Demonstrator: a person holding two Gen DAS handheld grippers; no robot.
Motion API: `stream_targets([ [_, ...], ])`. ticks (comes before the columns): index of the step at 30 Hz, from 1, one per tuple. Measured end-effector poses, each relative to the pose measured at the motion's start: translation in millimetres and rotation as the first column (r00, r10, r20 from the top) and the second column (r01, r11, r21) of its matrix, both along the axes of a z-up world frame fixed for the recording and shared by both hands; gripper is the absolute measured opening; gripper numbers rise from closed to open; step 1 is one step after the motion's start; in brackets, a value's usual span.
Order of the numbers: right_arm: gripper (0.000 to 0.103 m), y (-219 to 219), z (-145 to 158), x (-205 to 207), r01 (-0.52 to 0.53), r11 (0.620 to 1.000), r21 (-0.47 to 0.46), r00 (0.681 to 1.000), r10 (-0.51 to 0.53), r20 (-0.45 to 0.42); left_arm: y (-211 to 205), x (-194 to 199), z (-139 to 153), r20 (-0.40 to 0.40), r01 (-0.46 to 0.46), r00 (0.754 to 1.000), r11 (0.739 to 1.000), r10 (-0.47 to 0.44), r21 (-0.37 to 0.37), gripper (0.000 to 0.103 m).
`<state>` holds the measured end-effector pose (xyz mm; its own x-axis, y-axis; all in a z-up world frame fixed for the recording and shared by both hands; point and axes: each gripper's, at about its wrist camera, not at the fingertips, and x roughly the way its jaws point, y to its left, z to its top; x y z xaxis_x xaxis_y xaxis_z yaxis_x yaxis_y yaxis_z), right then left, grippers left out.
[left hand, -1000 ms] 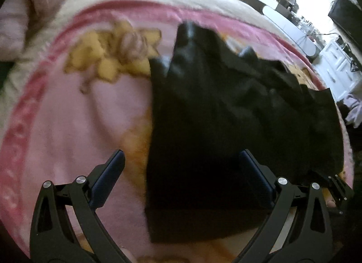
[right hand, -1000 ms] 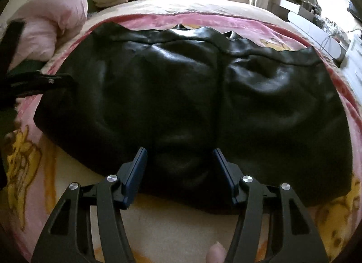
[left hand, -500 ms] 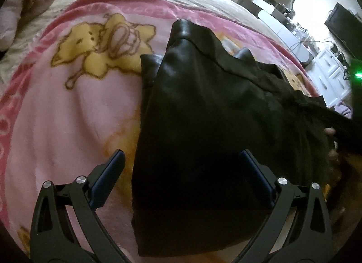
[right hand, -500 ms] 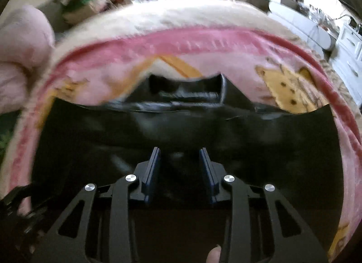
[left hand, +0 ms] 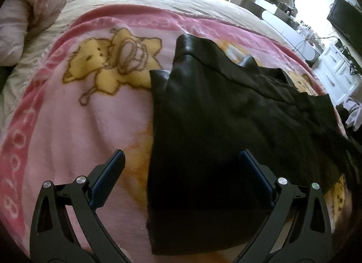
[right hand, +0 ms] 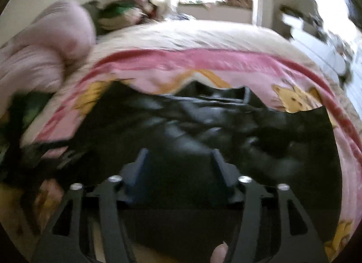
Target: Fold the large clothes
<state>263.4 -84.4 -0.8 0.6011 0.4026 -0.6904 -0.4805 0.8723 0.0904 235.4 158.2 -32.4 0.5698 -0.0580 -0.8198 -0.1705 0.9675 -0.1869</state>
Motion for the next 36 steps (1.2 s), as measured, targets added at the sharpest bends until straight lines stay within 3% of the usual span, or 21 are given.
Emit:
stream_targets([
  [4,0.088,23,-9,-57,-0.149,0.986,-0.073,0.983,0.156,0.097,9,-2,4,0.002,-0.03,1.0,0.999,0.03,0.016,0.095],
  [7,0.092,60,-29,-95,-0.242,0.933,-0.267,0.933,0.299,0.2,17,-3,6,0.0,-0.05,0.999,0.998,0.05,0.024,0.095],
  [11,0.092,97,-55,-109,-0.252,0.861,-0.442,0.887,0.388,0.25,31,-3,7,-0.006,-0.074,0.997,0.997,0.074,0.002,0.095],
  [17,0.092,133,-78,-97,-0.217,0.817,-0.534,0.877,0.403,0.261,51,-6,13,0.007,-0.116,0.993,0.993,0.116,-0.014,0.095],
  [23,0.091,157,-82,-82,-0.196,0.81,-0.553,0.871,0.402,0.282,65,-9,15,0.003,-0.146,0.989,0.988,0.146,-0.045,0.095],
  [24,0.088,160,-82,-81,-0.19,0.811,-0.553,0.866,0.404,0.294,66,-8,15,0.002,-0.146,0.989,0.988,0.146,-0.049,0.095],
  [29,0.046,157,-67,-96,-0.194,0.828,-0.526,0.819,0.431,0.377,65,-7,13,0.0,-0.118,0.993,0.985,0.119,-0.13,0.094],
  [32,0.034,152,-60,-106,-0.172,0.833,-0.525,0.795,0.432,0.425,62,-7,12,0.011,-0.079,0.996,0.968,0.084,-0.239,0.094],
  [34,0.029,147,-53,-111,-0.163,0.843,-0.513,0.79,0.423,0.445,60,-6,8,0.018,-0.039,0.999,0.934,0.049,-0.356,0.094],
  [36,0.025,143,-48,-113,-0.154,0.85,-0.504,0.783,0.416,0.462,57,-6,6,0.022,-0.023,0.999,0.913,0.035,-0.407,0.094],
])
